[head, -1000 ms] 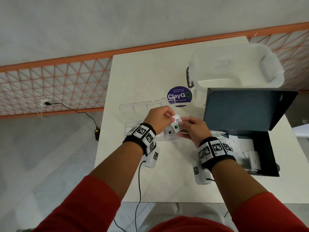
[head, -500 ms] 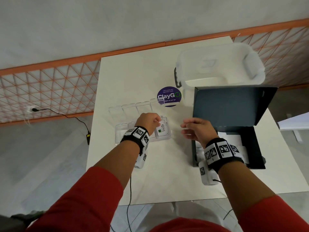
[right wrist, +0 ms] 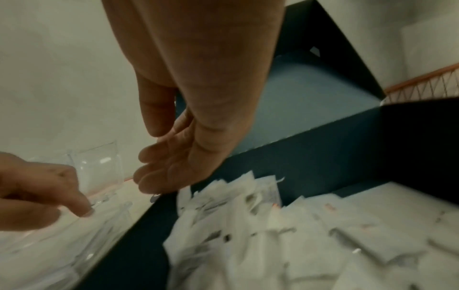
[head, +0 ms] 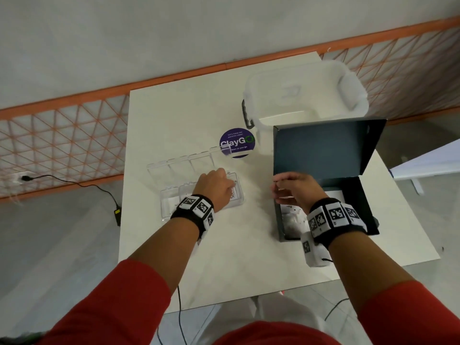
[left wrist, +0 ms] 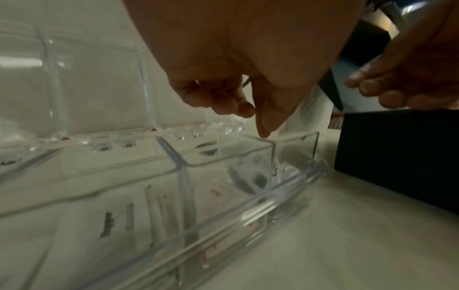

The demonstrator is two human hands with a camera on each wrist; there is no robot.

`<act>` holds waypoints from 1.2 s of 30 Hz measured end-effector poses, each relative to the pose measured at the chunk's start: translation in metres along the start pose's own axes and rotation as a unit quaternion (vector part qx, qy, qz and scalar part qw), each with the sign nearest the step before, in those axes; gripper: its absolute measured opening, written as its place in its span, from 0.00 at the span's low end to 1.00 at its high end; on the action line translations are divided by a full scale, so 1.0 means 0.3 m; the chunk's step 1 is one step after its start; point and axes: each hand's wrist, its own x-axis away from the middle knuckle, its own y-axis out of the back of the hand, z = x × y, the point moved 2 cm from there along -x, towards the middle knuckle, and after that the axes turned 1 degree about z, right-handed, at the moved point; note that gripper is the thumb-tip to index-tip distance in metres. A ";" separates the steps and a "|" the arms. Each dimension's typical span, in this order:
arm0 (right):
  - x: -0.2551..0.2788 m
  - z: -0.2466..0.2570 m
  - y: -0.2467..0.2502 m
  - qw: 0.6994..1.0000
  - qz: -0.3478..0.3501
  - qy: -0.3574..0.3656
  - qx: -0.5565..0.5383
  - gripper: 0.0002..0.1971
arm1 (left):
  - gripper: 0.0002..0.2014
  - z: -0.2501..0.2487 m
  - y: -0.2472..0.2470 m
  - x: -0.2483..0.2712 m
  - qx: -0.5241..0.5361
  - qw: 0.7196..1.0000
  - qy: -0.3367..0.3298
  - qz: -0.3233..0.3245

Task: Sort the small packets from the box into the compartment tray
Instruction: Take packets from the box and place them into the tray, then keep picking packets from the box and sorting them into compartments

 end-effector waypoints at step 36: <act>-0.103 -0.050 0.165 0.871 0.102 -0.115 0.467 0.17 | 0.44 -0.404 -0.169 0.109 0.231 0.969 0.012 0.082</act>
